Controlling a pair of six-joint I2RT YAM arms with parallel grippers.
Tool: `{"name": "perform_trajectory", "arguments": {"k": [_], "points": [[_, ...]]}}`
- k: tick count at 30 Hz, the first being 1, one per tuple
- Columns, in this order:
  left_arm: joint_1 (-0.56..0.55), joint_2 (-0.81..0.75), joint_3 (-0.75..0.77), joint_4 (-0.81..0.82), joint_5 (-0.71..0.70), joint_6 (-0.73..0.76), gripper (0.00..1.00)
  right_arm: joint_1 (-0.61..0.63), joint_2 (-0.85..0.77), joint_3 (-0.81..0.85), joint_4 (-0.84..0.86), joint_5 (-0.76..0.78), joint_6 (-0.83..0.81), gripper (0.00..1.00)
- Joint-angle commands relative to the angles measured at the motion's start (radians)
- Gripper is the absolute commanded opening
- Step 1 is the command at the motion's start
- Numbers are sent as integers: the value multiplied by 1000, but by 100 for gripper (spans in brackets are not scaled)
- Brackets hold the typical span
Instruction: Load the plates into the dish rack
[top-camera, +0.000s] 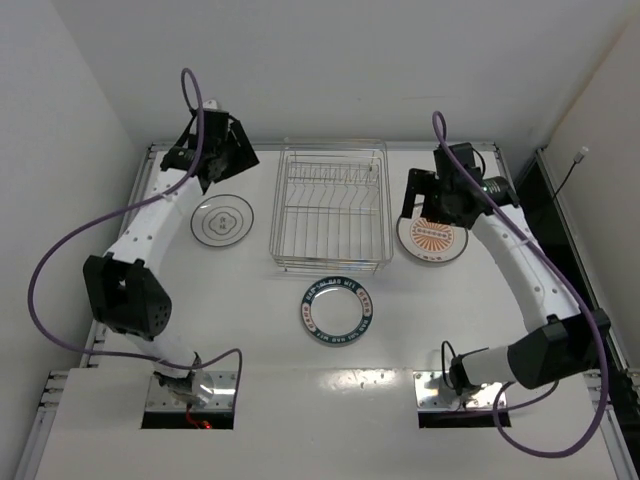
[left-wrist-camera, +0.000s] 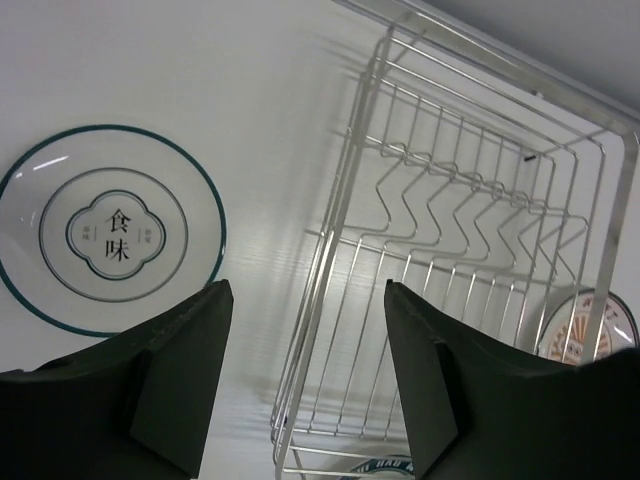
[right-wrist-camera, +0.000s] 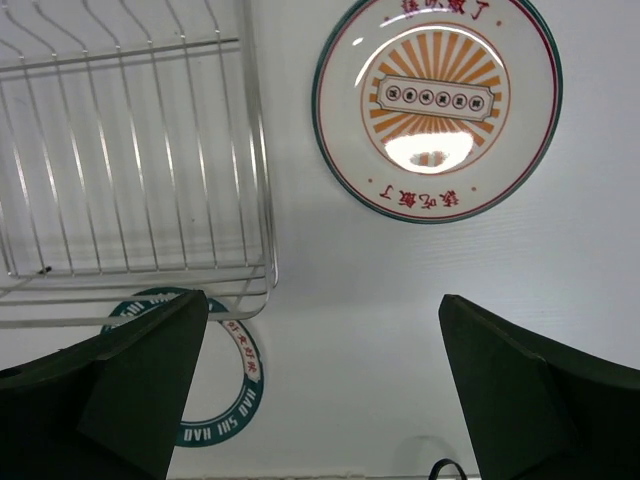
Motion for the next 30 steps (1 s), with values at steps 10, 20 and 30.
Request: {"name": "perform_trajectory", "arguments": {"k": [10, 20, 30], "points": [[-84, -151, -323, 162, 222, 91, 59, -482, 44, -273, 237, -301, 164, 97], [-84, -160, -355, 159, 273, 110, 59, -721, 278, -396, 392, -521, 227, 90], [-84, -151, -332, 133, 284, 91, 59, -734, 486, -374, 483, -649, 290, 72]]}}
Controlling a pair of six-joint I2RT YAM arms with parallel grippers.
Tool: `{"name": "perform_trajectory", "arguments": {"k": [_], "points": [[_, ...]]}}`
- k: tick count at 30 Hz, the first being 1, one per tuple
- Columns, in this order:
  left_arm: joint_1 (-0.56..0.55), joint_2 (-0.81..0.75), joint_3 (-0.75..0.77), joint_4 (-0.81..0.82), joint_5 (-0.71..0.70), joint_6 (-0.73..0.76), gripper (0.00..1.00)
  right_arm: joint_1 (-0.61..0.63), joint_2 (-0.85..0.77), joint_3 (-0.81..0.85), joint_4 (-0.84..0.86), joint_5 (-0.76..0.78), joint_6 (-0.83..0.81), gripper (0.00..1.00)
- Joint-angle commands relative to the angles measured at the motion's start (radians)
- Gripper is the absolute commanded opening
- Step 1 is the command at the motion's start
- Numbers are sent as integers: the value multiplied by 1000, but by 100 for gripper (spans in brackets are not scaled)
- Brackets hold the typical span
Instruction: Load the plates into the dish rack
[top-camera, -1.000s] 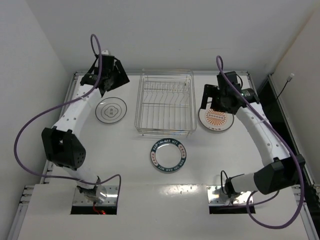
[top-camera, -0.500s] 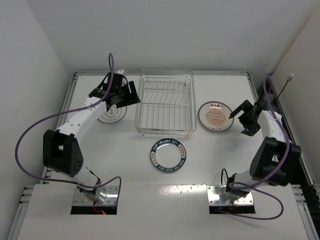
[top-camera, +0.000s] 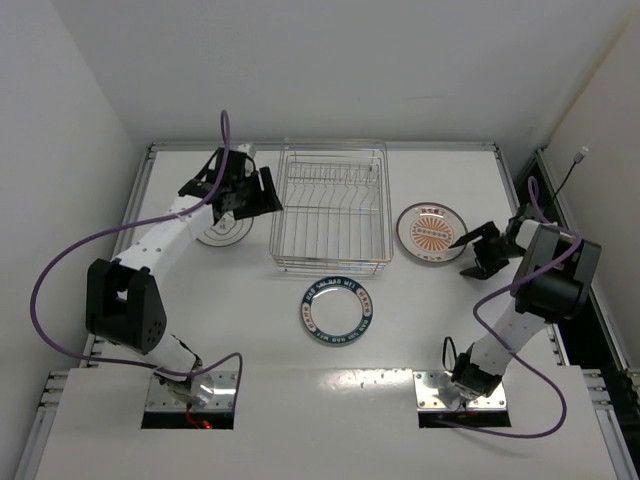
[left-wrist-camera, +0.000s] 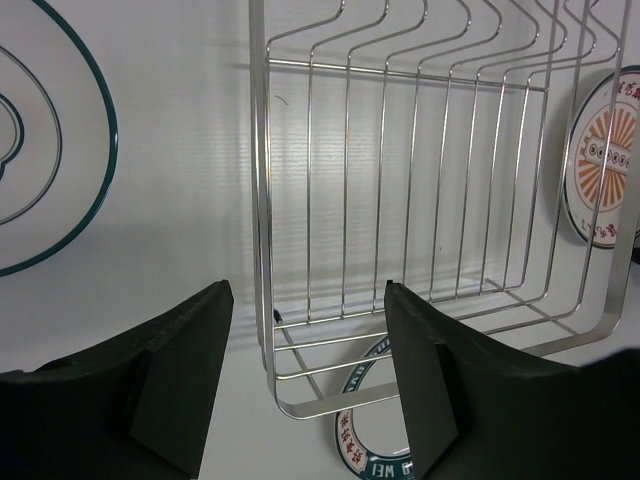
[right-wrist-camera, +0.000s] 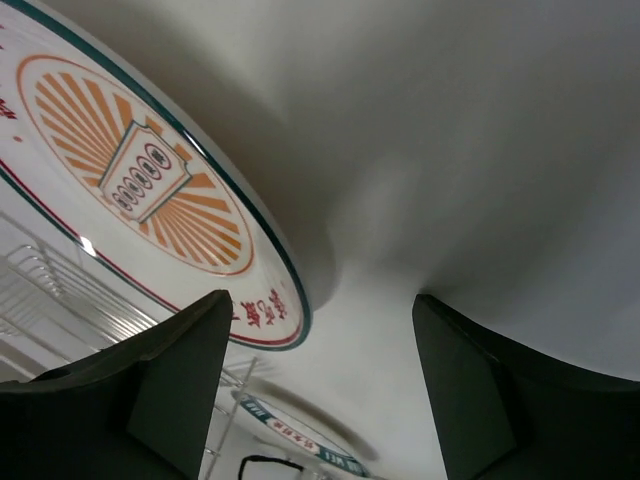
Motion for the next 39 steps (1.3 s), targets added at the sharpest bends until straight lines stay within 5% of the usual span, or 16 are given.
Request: {"name": "perform_trajectory", "arguments": {"k": [1, 7, 12, 19, 26, 32, 39], "points": [[2, -28, 52, -3, 17, 7, 59, 7, 40, 17, 89, -63, 60, 69], [12, -19, 105, -51, 8, 29, 59, 41, 132, 78, 106, -86, 109, 40], [32, -19, 105, -71, 8, 29, 59, 52, 163, 130, 51, -57, 109, 0], [32, -39, 86, -82, -1, 29, 59, 64, -61, 201, -18, 104, 72, 0], [32, -29, 86, -91, -53, 29, 59, 226, -287, 368, 12, 266, 43, 0], [41, -29, 95, -100, -53, 29, 59, 447, -280, 575, -17, 489, -56, 0], [41, -29, 86, -100, -53, 38, 59, 707, -137, 784, -162, 918, -141, 0]]}}
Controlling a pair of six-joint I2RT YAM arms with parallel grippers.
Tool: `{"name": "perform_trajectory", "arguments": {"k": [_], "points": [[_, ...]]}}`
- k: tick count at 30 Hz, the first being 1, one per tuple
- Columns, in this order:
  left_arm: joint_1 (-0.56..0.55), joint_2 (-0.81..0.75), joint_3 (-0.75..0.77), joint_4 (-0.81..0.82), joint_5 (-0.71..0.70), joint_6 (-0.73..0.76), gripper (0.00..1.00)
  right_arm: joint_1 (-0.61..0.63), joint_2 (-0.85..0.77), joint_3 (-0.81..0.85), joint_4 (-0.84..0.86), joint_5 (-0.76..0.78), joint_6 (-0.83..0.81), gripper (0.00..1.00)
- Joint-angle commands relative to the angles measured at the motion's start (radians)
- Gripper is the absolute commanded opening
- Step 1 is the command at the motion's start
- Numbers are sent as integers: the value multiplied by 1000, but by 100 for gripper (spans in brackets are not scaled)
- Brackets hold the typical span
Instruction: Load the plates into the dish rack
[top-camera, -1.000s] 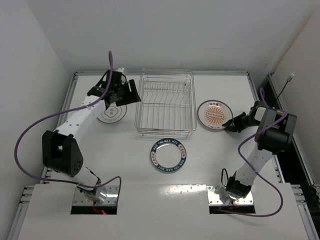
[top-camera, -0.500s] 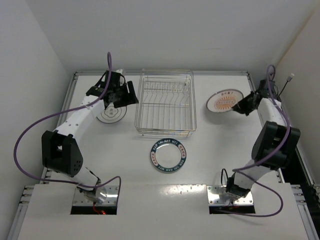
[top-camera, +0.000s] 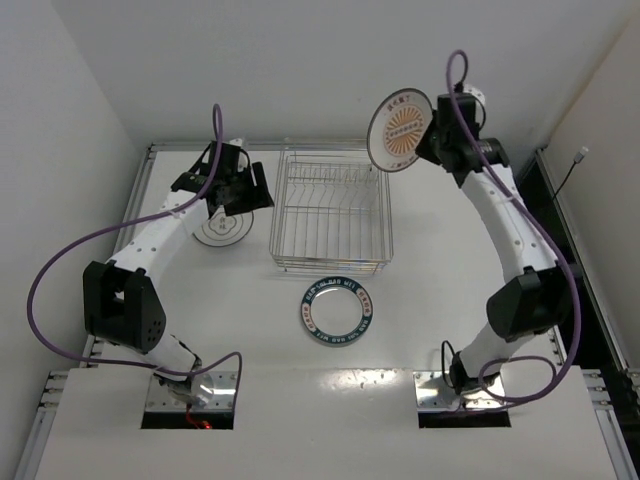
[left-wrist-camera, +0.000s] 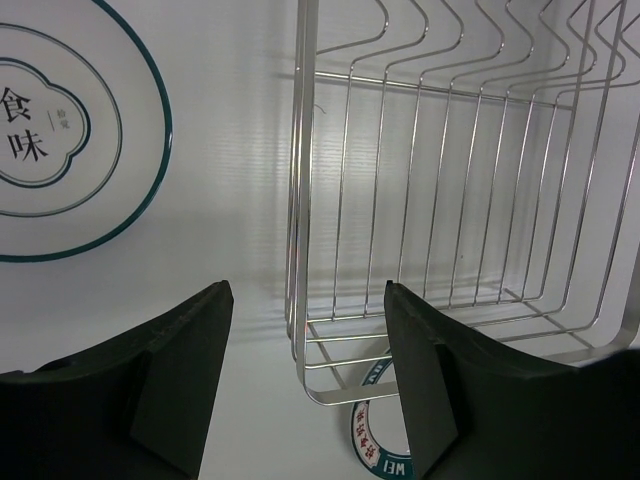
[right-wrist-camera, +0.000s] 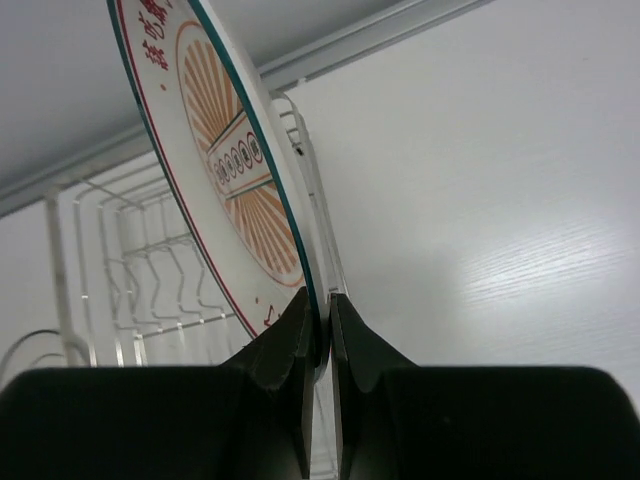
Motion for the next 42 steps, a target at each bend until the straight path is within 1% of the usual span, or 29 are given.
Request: {"name": "perform_trajectory", "arguments": {"k": [1, 3, 8, 14, 18, 23, 31, 36, 37, 42], "points": [[10, -29, 14, -10, -6, 19, 59, 98, 89, 99, -79, 311, -55, 0], [19, -29, 5, -10, -6, 19, 59, 129, 120, 147, -99, 403, -64, 0], [19, -29, -4, -10, -6, 28, 59, 192, 224, 254, -170, 523, -74, 0], [19, -29, -4, -10, -6, 28, 59, 223, 327, 337, -226, 575, -65, 0], [19, -29, -4, -10, -6, 28, 59, 232, 361, 346, -237, 561, -65, 0], [19, -29, -4, -10, -6, 28, 59, 243, 440, 372, -272, 531, -65, 0], [19, -29, -4, -19, -15, 28, 59, 287, 534, 432, -331, 541, -65, 0], [28, -29, -4, -28, -24, 28, 59, 296, 543, 432, -354, 505, -55, 0], [28, -29, -4, -28, -24, 28, 59, 296, 543, 432, -354, 505, -55, 1], [37, -29, -14, -28, -24, 19, 59, 296, 513, 423, -354, 445, -55, 3]]}}
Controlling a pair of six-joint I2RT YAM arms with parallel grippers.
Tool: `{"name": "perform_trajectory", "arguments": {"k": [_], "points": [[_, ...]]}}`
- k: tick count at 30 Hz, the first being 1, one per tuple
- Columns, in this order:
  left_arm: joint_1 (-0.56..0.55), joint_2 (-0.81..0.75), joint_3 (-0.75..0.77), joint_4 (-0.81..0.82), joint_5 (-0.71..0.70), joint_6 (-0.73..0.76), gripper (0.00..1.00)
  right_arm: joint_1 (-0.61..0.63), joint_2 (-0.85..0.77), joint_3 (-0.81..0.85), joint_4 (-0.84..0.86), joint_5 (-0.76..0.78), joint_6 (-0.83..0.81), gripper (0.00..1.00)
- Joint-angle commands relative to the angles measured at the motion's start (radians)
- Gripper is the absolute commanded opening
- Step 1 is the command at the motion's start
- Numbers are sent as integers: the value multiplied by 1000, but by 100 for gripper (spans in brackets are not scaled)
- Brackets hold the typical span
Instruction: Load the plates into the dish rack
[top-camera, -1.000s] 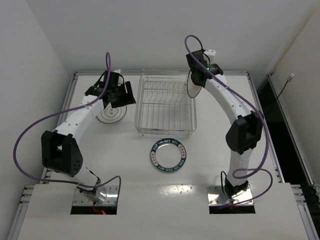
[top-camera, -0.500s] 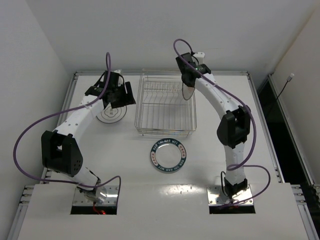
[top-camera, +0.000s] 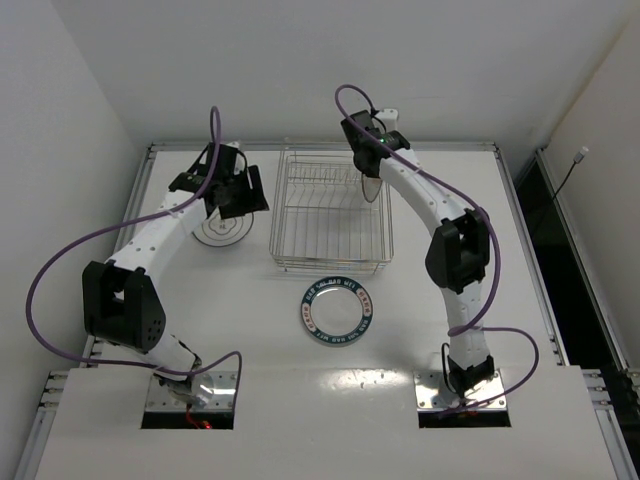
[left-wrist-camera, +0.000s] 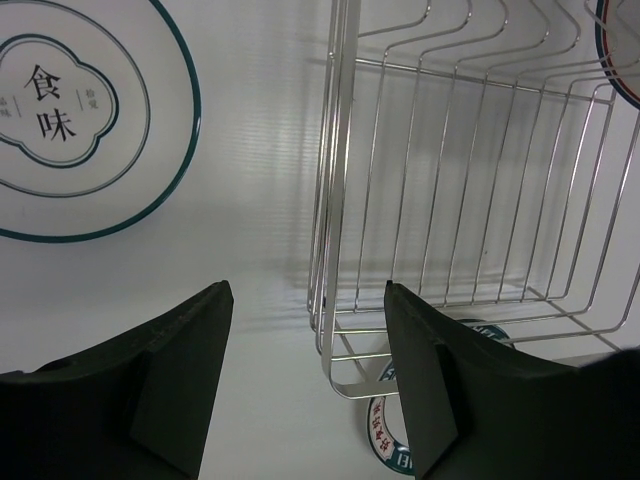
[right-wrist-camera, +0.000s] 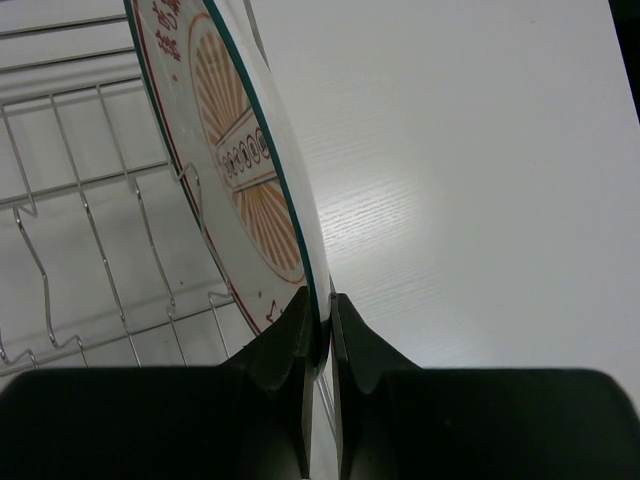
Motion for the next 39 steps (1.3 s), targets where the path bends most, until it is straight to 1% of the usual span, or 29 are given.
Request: {"name": "perform_trajectory", "arguments": {"k": [1, 7, 9, 11, 13, 14, 17, 20, 23, 26, 28, 29, 30, 31, 32, 33, 34, 35, 37, 39], "points": [[21, -29, -6, 5, -8, 3, 59, 7, -26, 24, -72, -78, 2, 3], [30, -29, -15, -4, -43, -17, 59, 7, -53, 24, -72, -180, 44, 3], [41, -29, -24, -15, -43, -26, 59, 7, -75, -10, -72, -228, 82, 3], [50, -29, -24, -15, -43, -37, 59, 7, -89, -64, -35, -286, 106, 4], [50, -29, -33, -15, -43, -37, 59, 7, -99, -94, -26, -297, 119, 7], [50, -29, -33, -15, -52, -46, 59, 7, -99, -108, -16, -297, 119, 12], [69, -40, -45, -15, -52, -46, 59, -4, -110, -108, -16, -297, 119, 22], [79, -63, -91, -6, -61, -66, 59, -13, -150, -108, -25, -288, 100, 30], [121, -74, -127, 7, -61, -101, 59, -22, -196, -108, -36, -250, 73, 34], [145, -74, -162, 16, -83, -144, 60, -22, -248, -128, -59, -219, 50, 35], [173, -74, -173, 16, -112, -165, 60, -22, -342, -203, -30, -219, 10, 35], [182, -74, -173, 16, -112, -166, 62, -31, -381, -241, 23, -245, -2, 35], [202, -63, -183, 16, -126, -178, 64, -31, -424, -283, 57, -260, -13, 38], [216, -54, -184, 27, -126, -190, 64, -31, -511, -367, 89, -280, -22, 40], [230, -54, -194, 27, -126, -190, 65, -31, -553, -409, 149, -323, -34, 41], [243, -45, -214, 40, -114, -202, 65, -40, -592, -449, 181, -349, -44, 44], [275, -45, -225, 65, -103, -216, 65, -40, -627, -514, 204, -372, -53, 44], [292, -34, -240, 80, -69, -216, 65, -40, -679, -541, 227, -403, -65, 44], [344, -25, -292, 143, 3, -250, 65, -40, -725, -593, 228, -426, -79, 45], [378, -25, -332, 189, 44, -271, 65, -40, -736, -628, 215, -426, -93, 45]]}}
